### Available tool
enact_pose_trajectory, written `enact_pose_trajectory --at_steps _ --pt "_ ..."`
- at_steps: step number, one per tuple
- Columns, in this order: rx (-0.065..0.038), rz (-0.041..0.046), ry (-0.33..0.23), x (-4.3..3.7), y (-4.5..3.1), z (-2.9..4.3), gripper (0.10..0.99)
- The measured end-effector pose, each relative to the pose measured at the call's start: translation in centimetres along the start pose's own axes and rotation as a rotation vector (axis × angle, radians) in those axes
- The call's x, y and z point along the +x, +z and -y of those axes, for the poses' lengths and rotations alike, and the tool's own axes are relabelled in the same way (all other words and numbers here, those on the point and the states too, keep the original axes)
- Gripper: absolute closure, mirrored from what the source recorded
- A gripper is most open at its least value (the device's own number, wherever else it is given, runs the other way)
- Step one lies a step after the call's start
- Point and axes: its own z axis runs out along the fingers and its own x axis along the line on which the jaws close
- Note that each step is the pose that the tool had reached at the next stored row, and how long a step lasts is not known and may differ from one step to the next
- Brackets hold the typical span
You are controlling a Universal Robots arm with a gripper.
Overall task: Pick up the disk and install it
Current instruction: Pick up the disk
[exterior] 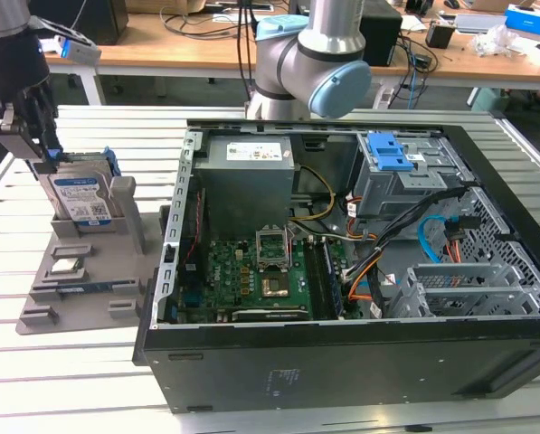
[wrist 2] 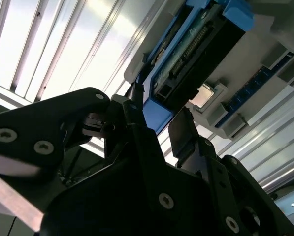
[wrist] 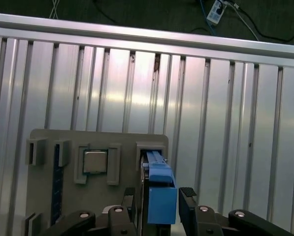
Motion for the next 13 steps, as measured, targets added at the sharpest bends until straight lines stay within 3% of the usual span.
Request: enact_pose_trajectory --at_steps 7,13 --pt "0.000 -0.0053 -0.001 0.08 1.22 1.11 0.604" --pt "-0.001 -0.0080 -0.001 0.11 2.17 1.62 0.604"
